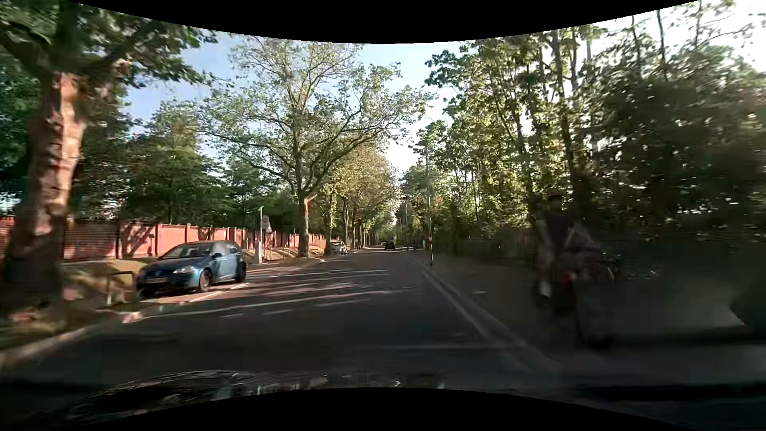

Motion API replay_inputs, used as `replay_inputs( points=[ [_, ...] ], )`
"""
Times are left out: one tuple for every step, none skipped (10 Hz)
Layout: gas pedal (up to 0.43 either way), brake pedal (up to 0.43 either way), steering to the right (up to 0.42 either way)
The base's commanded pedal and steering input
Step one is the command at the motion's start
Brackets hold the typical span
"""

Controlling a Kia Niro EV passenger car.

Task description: Follow the waypoints while adhering to traffic rules and regulations

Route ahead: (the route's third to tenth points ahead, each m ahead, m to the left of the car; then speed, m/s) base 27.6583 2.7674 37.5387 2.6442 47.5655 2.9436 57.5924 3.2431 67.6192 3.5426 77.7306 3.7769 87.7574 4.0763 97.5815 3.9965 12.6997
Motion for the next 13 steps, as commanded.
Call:
replay_inputs(
  points=[
    [0.087, 0.000, 0.000],
    [0.087, 0.000, 0.000],
    [0.087, 0.000, 0.000],
    [0.087, 0.000, -0.001],
    [0.087, 0.000, -0.001],
    [0.087, 0.000, -0.002],
    [0.087, 0.000, -0.001],
    [0.087, 0.000, -0.002],
    [0.087, 0.000, -0.002],
    [0.087, 0.000, -0.002],
    [0.087, 0.000, -0.002],
    [0.087, 0.000, -0.002],
    [0.087, 0.000, -0.002]
  ],
)
